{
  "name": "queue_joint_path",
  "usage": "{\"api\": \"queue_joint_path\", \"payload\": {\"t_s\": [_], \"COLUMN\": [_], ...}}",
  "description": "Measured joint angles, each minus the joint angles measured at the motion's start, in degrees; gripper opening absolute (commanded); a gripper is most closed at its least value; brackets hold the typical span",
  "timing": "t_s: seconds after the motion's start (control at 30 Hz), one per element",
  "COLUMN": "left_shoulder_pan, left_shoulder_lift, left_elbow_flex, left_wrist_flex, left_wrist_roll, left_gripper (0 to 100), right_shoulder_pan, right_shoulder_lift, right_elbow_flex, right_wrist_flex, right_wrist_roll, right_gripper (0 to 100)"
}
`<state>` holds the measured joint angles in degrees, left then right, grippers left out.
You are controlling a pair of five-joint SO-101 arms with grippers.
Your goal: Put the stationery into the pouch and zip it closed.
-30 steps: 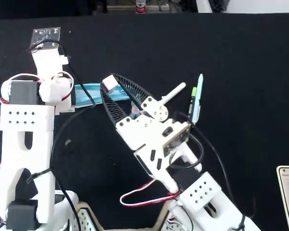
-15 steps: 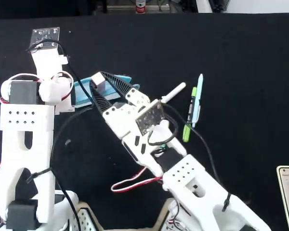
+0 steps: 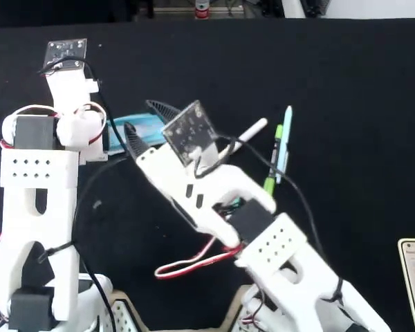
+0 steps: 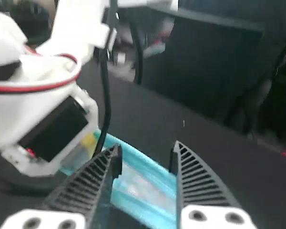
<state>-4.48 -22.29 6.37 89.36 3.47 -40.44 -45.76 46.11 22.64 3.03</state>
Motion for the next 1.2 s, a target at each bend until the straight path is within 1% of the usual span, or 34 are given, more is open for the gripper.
{"api": "queue_joint_path", "payload": {"t_s": [0.1, 0.2, 0.3, 0.47, 0.6, 0.67, 0.77, 0.87, 0.97, 1.03, 1.13, 1.2], "left_shoulder_pan": [0.00, 0.00, 0.00, 0.00, 0.00, 0.00, 0.00, 0.00, 0.00, 0.00, 0.00, 0.00], "left_shoulder_lift": [0.00, 0.00, 0.00, 0.00, 0.00, 0.00, 0.00, 0.00, 0.00, 0.00, 0.00, 0.00], "left_elbow_flex": [0.00, 0.00, 0.00, 0.00, 0.00, 0.00, 0.00, 0.00, 0.00, 0.00, 0.00, 0.00], "left_wrist_flex": [0.70, 0.88, 0.88, 0.88, 0.88, 0.88, 0.88, 0.88, 0.88, 0.88, 0.88, 0.88], "left_wrist_roll": [-0.18, -0.18, -0.18, -0.18, -0.18, -0.18, -0.18, -0.18, -0.18, -0.18, -0.18, -0.18], "left_gripper": [3, 3, 3, 3, 3, 3, 3, 3, 3, 3, 3, 3], "right_shoulder_pan": [1.05, 5.19, 9.93, 19.96, 28.57, 30.68, 31.56, 31.56, 31.56, 31.56, 31.56, 31.56], "right_shoulder_lift": [-0.53, -2.99, -7.56, -16.35, -16.53, -13.71, -6.77, 0.97, 9.85, 15.82, 24.97, 30.33], "right_elbow_flex": [-2.99, -5.36, -8.62, -12.66, -11.52, -8.53, -3.34, -0.79, -0.35, -0.35, -1.67, -3.52], "right_wrist_flex": [4.75, 8.62, 14.68, 27.87, 36.22, 37.80, 37.98, 35.16, 31.56, 30.15, 29.98, 30.07], "right_wrist_roll": [1.85, 4.40, 4.48, 1.85, -0.79, -1.85, -3.43, -6.15, -10.20, -12.48, -14.68, -16.09], "right_gripper": [8.8, 7.9, 7.8, 7.8, 7.9, 7.9, 7.9, 7.9, 8.7, 12.6, 17.2, 16.6]}}
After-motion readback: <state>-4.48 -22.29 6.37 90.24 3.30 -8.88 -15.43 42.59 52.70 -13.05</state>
